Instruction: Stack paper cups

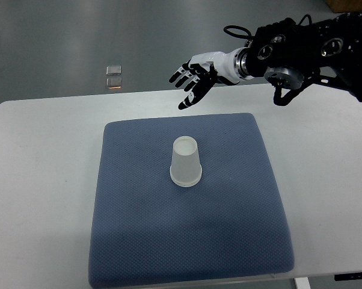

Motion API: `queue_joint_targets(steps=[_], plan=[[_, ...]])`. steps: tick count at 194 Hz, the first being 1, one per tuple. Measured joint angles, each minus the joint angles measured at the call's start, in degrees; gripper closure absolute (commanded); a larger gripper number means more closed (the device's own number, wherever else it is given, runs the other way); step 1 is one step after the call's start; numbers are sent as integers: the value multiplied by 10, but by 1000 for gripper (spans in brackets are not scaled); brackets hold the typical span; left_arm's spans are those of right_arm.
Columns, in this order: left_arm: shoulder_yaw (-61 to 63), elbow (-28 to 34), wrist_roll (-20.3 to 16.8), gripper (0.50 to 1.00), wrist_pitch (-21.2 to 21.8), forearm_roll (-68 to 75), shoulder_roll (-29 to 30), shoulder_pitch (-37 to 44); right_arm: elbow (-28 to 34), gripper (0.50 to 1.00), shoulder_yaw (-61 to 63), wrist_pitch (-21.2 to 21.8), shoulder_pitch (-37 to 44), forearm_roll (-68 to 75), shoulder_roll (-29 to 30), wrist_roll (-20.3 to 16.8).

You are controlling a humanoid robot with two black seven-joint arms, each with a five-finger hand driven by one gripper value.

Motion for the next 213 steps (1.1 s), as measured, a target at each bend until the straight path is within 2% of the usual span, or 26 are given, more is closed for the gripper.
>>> queue_joint_targets(steps=[44,74,123,169,213], plan=[[0,0,0,500,0,0,0,0,-81,640,201,-18,-171,61,-31,43],[0,0,0,500,0,0,0,0,-136,605,354,-13,-284,74,-33,71],[0,0,1,500,0,0,0,0,-157,589,571,-5,-442,74,-22,96],[0,-1,0,500,0,0,0,0,-191,589,676,81,-527,74,17,110],[0,-1,1,500,0,0,0,0,-220,589,711,125,-559,74,39,117]])
